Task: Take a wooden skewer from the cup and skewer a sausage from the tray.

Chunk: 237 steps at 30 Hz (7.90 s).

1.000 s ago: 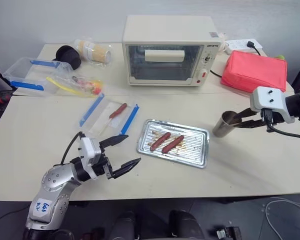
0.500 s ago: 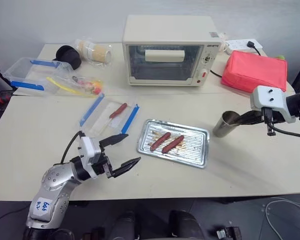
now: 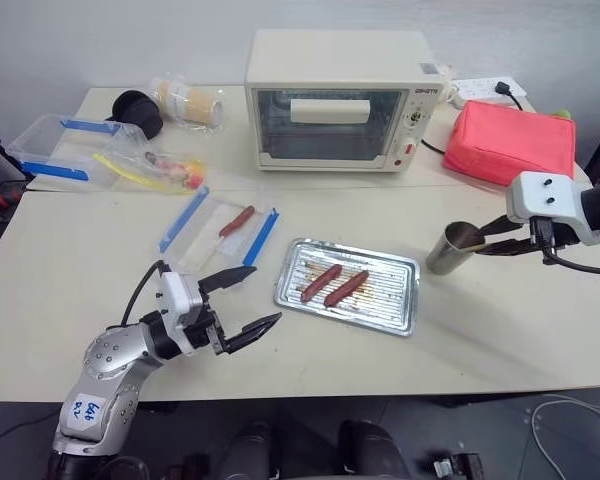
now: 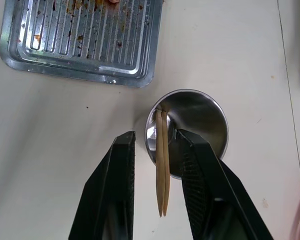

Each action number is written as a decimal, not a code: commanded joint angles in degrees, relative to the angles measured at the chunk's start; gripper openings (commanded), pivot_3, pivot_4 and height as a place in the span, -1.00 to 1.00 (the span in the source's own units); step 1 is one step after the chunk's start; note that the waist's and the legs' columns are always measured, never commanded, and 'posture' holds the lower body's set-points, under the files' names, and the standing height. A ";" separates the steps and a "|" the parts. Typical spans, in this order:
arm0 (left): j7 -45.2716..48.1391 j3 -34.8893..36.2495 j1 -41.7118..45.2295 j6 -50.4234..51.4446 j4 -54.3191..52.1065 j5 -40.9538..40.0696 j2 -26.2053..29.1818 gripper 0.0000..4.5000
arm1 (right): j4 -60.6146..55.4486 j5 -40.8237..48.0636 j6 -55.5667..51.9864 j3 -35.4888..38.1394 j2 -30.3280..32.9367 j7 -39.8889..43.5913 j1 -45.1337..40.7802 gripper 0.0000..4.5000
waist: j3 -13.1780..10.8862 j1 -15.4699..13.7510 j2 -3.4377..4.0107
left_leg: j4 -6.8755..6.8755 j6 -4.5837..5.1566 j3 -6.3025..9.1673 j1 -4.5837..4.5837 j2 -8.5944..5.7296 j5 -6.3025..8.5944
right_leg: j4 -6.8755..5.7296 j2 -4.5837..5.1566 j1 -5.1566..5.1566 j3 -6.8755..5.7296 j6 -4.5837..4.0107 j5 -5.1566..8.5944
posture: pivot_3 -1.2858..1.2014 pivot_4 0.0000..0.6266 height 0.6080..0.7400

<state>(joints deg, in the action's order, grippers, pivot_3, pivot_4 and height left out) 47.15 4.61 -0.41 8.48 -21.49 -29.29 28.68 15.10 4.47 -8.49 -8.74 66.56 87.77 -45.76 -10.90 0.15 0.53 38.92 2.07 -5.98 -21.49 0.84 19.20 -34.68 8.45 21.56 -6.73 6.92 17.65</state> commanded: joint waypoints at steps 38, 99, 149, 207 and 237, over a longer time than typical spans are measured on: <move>-1.27 0.17 -2.53 -1.60 -1.65 0.66 -1.68 1.00 | -6.18 18.41 -21.83 17.19 4.57 -7.00 13.03 0.33 | -0.07 -0.12 0.10 | 0.00 0.02 0.14 -0.14 0.02 0.05 | -0.07 0.01 0.00 0.08 0.00 0.00 | 0.03 -0.52 1.00; -1.86 0.24 -0.85 -1.71 0.40 1.06 -1.98 1.00 | -15.58 9.97 -11.81 11.02 -0.49 -13.04 14.55 -0.71 | -0.07 -0.08 0.09 | 0.07 0.07 0.08 -0.08 0.01 0.05 | 0.00 0.00 -0.01 0.01 0.01 -0.01 | 0.03 -0.52 1.00; 1.19 -5.22 20.50 4.31 4.92 -9.13 -13.14 1.00 | -18.62 46.04 -50.21 18.23 -19.49 -14.35 -5.64 -1.00 | -0.12 -0.93 0.12 | 0.31 0.21 0.32 -0.70 -0.12 0.02 | -0.18 -0.24 0.30 -0.42 0.15 -0.09 | 0.03 -0.52 1.00; -7.82 24.08 -7.60 10.43 -4.09 -16.23 -0.46 -1.00 | -18.21 21.02 5.93 17.26 -17.03 -5.26 35.19 0.98 | -0.14 -1.02 0.04 | 0.27 0.32 0.50 -0.52 -0.20 -0.11 | 0.03 -0.14 -0.04 -0.64 0.30 -0.23 | 0.03 -0.52 1.00; -13.00 19.59 -7.79 9.17 -7.36 -15.09 -3.05 -1.00 | 3.56 -4.55 1.68 -14.83 -33.36 -6.62 -3.39 0.28 | -0.14 0.18 0.02 | 0.25 0.24 0.60 -0.66 -0.19 -0.14 | 0.05 -0.20 0.04 -0.87 0.20 -0.21 | 0.03 -0.52 1.00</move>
<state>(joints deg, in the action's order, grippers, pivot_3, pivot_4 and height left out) 34.39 24.06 -7.88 18.71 -26.57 -44.53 25.65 18.58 0.14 -7.70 -24.09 33.42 81.29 -47.44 -11.03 0.32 0.55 39.17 2.31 -5.38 -22.15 0.65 19.06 -34.63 8.25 21.60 -7.60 7.13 17.44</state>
